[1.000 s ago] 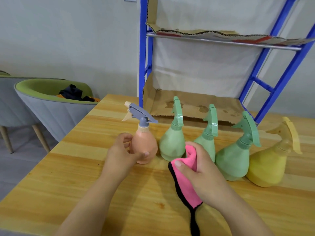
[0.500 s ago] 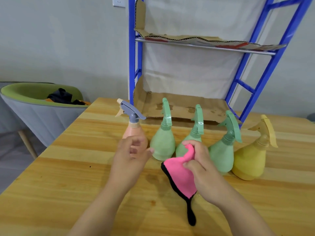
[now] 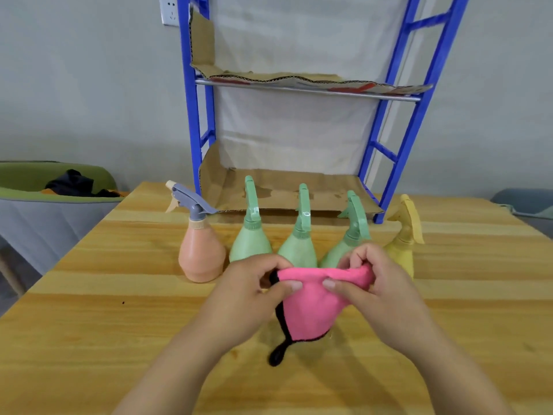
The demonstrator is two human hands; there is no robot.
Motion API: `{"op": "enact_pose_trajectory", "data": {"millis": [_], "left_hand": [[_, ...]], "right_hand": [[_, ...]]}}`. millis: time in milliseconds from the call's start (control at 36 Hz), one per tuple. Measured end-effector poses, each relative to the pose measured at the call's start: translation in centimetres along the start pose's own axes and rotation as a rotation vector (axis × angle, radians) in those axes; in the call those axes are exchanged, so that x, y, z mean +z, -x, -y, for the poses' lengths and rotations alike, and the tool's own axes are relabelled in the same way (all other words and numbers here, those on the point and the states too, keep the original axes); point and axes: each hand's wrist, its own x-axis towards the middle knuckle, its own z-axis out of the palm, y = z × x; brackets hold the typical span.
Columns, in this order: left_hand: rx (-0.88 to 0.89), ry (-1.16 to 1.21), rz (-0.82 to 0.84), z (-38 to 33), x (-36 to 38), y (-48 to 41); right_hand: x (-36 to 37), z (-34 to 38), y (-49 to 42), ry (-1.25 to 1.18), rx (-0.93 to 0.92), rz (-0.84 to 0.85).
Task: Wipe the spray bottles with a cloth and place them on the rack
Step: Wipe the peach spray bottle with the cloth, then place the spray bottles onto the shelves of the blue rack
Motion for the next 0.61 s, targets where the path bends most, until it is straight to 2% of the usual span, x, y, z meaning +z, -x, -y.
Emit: {"op": "enact_pose_trajectory", "data": {"millis": [167, 278, 389, 472, 611], "left_hand": [[0.079, -0.069, 0.008, -3.0, 3.1, -1.3], [0.105, -0.157, 0.029, -4.3, 6.1, -2.1], [0.099, -0.189, 0.07, -5.1, 9.5, -2.6], [0.045, -0.139, 0.165, -5.7, 12.2, -2.5], [-0.159, 0.108, 0.338, -6.5, 16.4, -2.3]], "right_hand": [[-4.3, -1.6, 1.2, 0.048, 0.059, -0.103], [-7.4, -3.8, 2.4, 0.152, 0.032, -0.171], [-10.5, -5.8, 4.2, 0.104, 0.065, -0.153], [-12.9, -7.4, 5.7, 0.09, 0.127, -0.142], [-16.1, -9.3, 7.8, 0.031, 0.26, -0.133]]}}
